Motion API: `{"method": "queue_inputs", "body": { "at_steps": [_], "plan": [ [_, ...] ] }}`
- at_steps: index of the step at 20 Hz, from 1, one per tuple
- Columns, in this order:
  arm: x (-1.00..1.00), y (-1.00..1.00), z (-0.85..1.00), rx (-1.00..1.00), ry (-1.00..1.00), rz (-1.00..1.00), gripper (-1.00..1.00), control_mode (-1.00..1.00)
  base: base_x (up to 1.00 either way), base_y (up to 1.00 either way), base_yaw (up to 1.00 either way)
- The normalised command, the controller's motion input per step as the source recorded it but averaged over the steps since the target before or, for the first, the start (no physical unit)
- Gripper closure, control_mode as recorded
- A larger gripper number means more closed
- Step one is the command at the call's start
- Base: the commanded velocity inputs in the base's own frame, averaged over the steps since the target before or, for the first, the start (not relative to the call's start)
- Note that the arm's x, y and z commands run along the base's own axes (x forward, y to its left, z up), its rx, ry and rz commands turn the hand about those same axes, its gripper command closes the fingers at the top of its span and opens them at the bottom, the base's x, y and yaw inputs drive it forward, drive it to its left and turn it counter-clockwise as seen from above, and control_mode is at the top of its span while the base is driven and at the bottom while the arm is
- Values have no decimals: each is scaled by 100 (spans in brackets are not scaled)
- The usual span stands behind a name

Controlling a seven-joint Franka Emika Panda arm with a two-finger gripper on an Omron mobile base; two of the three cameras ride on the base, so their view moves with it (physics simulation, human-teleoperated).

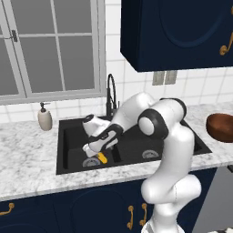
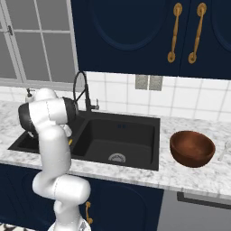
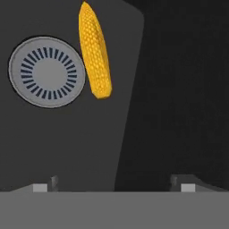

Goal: Pick the corn from the sink and place it in the bowl. Then pick the bowl and place it in the microwave. Then close the microwave door and press the start button.

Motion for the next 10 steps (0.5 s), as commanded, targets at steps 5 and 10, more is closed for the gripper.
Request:
{"method": "queue_inputs", "body": {
  "at_steps": [5, 10],
  "plan": [
    [47, 21, -39, 0, 0, 0, -100, -100, 0, 0, 0],
    [60, 8, -38, 0, 0, 0, -100, -100, 0, 0, 0]
  ]
}}
